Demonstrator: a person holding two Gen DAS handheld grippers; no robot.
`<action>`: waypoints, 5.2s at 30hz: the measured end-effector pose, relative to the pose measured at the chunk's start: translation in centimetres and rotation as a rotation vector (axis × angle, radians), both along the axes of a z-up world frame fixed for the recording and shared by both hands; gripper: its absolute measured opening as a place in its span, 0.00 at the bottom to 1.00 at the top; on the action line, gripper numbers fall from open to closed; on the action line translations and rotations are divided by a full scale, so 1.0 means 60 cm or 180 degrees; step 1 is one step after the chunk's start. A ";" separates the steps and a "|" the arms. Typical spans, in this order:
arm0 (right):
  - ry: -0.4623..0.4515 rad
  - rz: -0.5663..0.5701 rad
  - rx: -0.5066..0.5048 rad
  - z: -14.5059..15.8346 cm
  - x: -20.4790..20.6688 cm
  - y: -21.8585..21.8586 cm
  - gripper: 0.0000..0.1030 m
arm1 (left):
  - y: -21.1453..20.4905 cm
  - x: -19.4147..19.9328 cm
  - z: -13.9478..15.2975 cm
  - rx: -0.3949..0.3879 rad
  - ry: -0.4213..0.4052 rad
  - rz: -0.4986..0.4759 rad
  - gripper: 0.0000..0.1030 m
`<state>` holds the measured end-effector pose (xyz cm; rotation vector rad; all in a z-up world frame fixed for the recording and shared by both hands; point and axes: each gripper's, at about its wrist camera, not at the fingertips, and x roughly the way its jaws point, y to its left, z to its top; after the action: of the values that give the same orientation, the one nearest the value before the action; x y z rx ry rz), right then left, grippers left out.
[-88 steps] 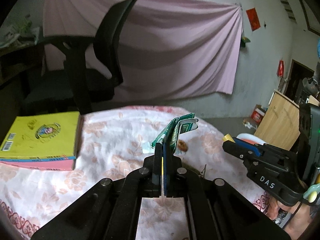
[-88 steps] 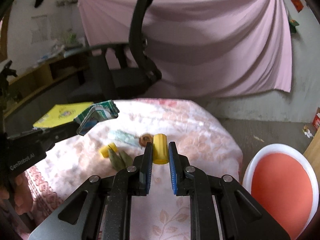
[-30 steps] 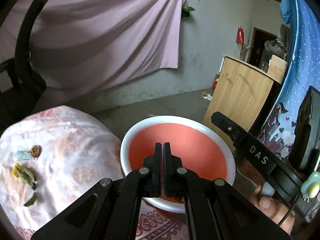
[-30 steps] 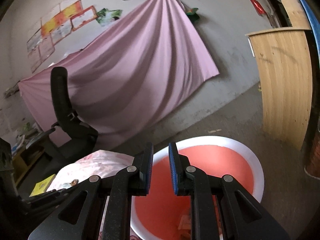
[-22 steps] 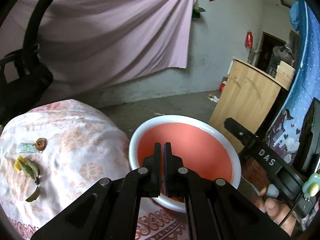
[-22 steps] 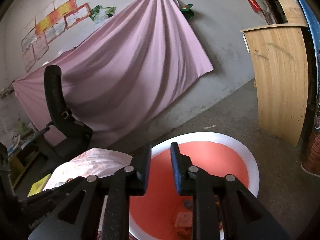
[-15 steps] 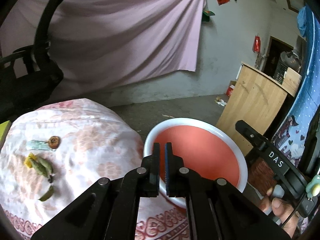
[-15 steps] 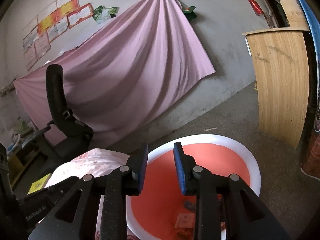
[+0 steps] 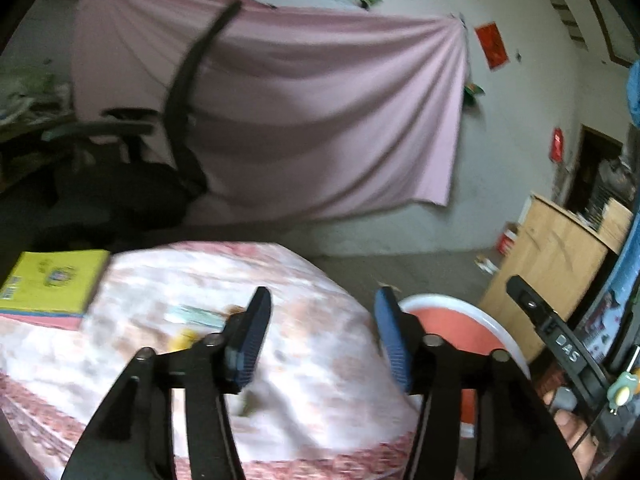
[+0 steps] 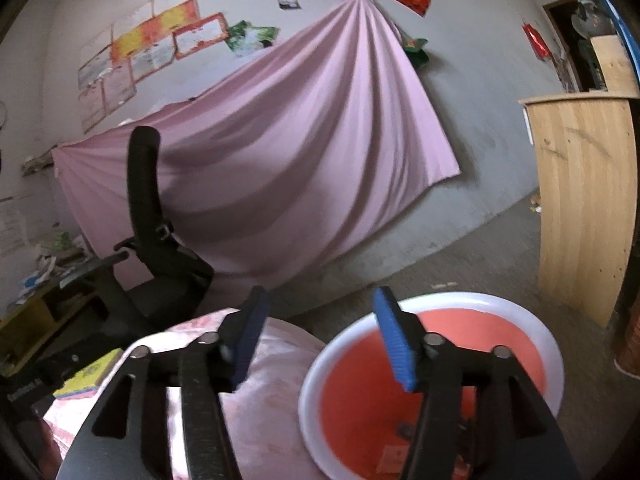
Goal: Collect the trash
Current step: 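Move both tools back over the leaves and remaining trash, then grasp the yellow piece with the left gripper while the right gripper grasps the dried leaves, then carry the yellow piece and leaves over the orange bucket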
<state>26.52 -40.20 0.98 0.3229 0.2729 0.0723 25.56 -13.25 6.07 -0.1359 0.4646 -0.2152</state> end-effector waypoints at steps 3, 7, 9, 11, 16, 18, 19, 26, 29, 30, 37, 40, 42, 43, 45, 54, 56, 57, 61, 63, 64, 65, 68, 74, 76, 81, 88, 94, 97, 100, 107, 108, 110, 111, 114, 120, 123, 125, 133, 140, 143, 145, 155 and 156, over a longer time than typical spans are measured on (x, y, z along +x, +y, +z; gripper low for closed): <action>-0.0127 0.0075 -0.0018 0.008 -0.004 0.025 0.81 | 0.046 -0.016 0.007 -0.0030 -0.0118 0.0187 0.60; -0.0274 0.0213 -0.0130 0.015 -0.010 0.061 0.98 | 0.104 -0.040 0.014 -0.0165 -0.0368 0.0514 0.99; -0.0375 0.0247 -0.0183 0.017 -0.016 0.079 1.00 | 0.132 -0.055 0.013 -0.0186 -0.0489 0.0685 0.99; -0.0460 0.0330 -0.0231 0.021 -0.019 0.097 1.00 | 0.155 -0.065 0.012 -0.0152 -0.0536 0.0779 0.99; -0.0636 0.0463 -0.0344 0.028 -0.027 0.139 1.00 | 0.195 -0.082 -0.003 -0.0092 -0.0583 0.0935 0.99; -0.0677 0.0502 -0.0392 0.028 -0.029 0.155 1.00 | 0.203 -0.087 -0.009 -0.0055 -0.0605 0.0974 0.99; -0.0687 0.0529 -0.0417 0.027 -0.028 0.163 1.00 | 0.209 -0.091 -0.012 -0.0031 -0.0619 0.0993 0.99; -0.0579 0.0719 -0.0698 0.015 -0.017 0.225 1.00 | 0.236 -0.096 -0.032 0.0208 -0.0674 0.1063 0.99; -0.0433 0.0846 -0.0834 0.005 -0.004 0.250 1.00 | 0.240 -0.100 -0.040 0.0299 -0.0736 0.1099 0.99; -0.0386 0.0871 -0.0870 0.001 -0.002 0.256 1.00 | 0.242 -0.101 -0.043 0.0329 -0.0762 0.1111 0.99; -0.0063 0.0974 -0.1032 -0.014 0.023 0.284 1.00 | 0.249 -0.099 -0.052 0.0475 -0.0846 0.1104 0.99; 0.0086 0.1073 -0.1043 -0.022 0.033 0.290 1.00 | 0.254 -0.095 -0.055 0.0427 -0.0779 0.1076 0.99; 0.0271 0.1180 -0.1007 -0.030 0.046 0.294 0.98 | 0.255 -0.088 -0.057 0.0422 -0.0710 0.1069 0.99; 0.0386 0.1253 -0.0974 -0.036 0.052 0.296 0.95 | 0.256 -0.084 -0.059 0.0421 -0.0664 0.1062 0.99; 0.0580 0.1350 -0.0930 -0.046 0.063 0.299 0.88 | 0.258 -0.074 -0.064 0.0410 -0.0556 0.1039 0.99; 0.1204 0.1683 -0.1162 -0.088 0.088 0.344 0.66 | 0.252 -0.022 -0.096 0.0412 -0.0037 0.0699 0.95; 0.1269 0.1750 -0.1250 -0.094 0.088 0.355 0.53 | 0.248 -0.011 -0.102 0.0415 0.0077 0.0608 0.88; 0.1302 0.1774 -0.1273 -0.097 0.090 0.360 0.51 | 0.246 -0.008 -0.107 0.0414 0.0124 0.0565 0.86; 0.1514 0.1905 -0.1294 -0.113 0.103 0.371 0.35 | 0.233 0.016 -0.122 0.0442 0.0374 0.0335 0.70; 0.1590 0.1950 -0.1233 -0.118 0.111 0.370 0.32 | 0.226 0.030 -0.130 0.0463 0.0516 0.0245 0.65; 0.1602 0.1945 -0.1210 -0.118 0.115 0.368 0.28 | 0.223 0.037 -0.134 0.0477 0.0592 0.0207 0.61; 0.1612 0.1934 -0.1210 -0.118 0.117 0.369 0.24 | 0.219 0.046 -0.140 0.0483 0.0693 0.0148 0.58; 0.1630 0.1925 -0.1242 -0.118 0.124 0.370 0.13 | 0.211 0.069 -0.151 0.0415 0.0904 0.0043 0.47; 0.1632 0.1843 -0.1135 -0.114 0.130 0.349 0.08 | 0.185 0.095 -0.156 0.0332 0.1027 -0.0187 0.43; 0.1602 0.1791 -0.1106 -0.110 0.133 0.338 0.08 | 0.174 0.104 -0.159 0.0364 0.1045 -0.0268 0.37; 0.1548 0.1720 -0.1083 -0.107 0.136 0.328 0.08 | 0.153 0.133 -0.173 0.0359 0.1194 -0.0385 0.26; 0.1439 0.1700 -0.1112 -0.101 0.128 0.329 0.07 | 0.157 0.142 -0.179 0.0337 0.1241 -0.0293 0.12; 0.1019 0.1624 -0.1187 -0.078 0.097 0.325 0.07 | 0.186 0.110 -0.162 0.0137 0.0972 -0.0047 0.11; 0.0747 0.1625 -0.1118 -0.064 0.077 0.315 0.07 | 0.194 0.089 -0.148 0.0021 0.0754 0.0019 0.11; 0.0539 0.1586 -0.1080 -0.053 0.061 0.309 0.07 | 0.197 0.070 -0.136 -0.0024 0.0545 0.0112 0.11; 0.0095 0.1459 -0.0919 -0.030 0.031 0.285 0.07 | 0.185 0.027 -0.101 -0.0008 0.0009 0.0157 0.11; 0.0041 0.1445 -0.0903 -0.028 0.027 0.283 0.07 | 0.180 0.021 -0.097 0.0027 -0.0063 0.0157 0.11; -0.0085 0.1422 -0.0864 -0.022 0.017 0.276 0.07 | 0.170 0.011 -0.085 0.0090 -0.0184 0.0170 0.11; -0.0155 0.1393 -0.0847 -0.019 0.011 0.272 0.07 | 0.165 0.006 -0.079 0.0110 -0.0239 0.0156 0.11; -0.0352 0.1331 -0.0763 -0.010 -0.005 0.258 0.07 | 0.142 -0.015 -0.057 0.0230 -0.0463 0.0131 0.11; -0.0657 0.1123 -0.0727 0.009 -0.038 0.215 0.07 | 0.095 -0.045 -0.028 0.0367 -0.0700 0.0001 0.11; -0.0748 0.0998 -0.0716 0.017 -0.049 0.187 0.07 | 0.066 -0.051 -0.013 0.0398 -0.0789 -0.0097 0.11; -0.0783 0.0907 -0.0716 0.020 -0.053 0.166 0.07 | 0.044 -0.051 -0.005 0.0443 -0.0845 -0.0156 0.11; -0.0770 0.0610 -0.0562 0.019 -0.061 0.085 0.07 | -0.068 -0.044 -0.001 0.0567 -0.0896 -0.0617 0.11; -0.0619 0.0349 -0.0458 0.008 -0.052 0.019 0.07 | -0.149 -0.036 -0.022 0.0629 -0.0732 -0.0923 0.12; -0.0490 0.0241 -0.0393 0.002 -0.041 -0.002 0.07 | -0.178 -0.027 -0.034 0.0663 -0.0661 -0.1014 0.12; -0.0411 0.0183 -0.0342 -0.003 -0.035 -0.014 0.07 | -0.191 -0.024 -0.040 0.0690 -0.0623 -0.1055 0.12; -0.0075 -0.0003 -0.0157 -0.022 -0.020 -0.057 0.08 | -0.239 0.020 -0.065 0.0552 -0.0180 -0.1240 0.12; -0.0044 -0.0014 -0.0147 -0.025 -0.018 -0.061 0.08 | -0.242 0.024 -0.066 0.0528 -0.0144 -0.1244 0.12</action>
<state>25.46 -43.87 -0.51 0.2769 0.2599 0.0638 27.01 -27.79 2.09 0.1241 0.4593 -0.5600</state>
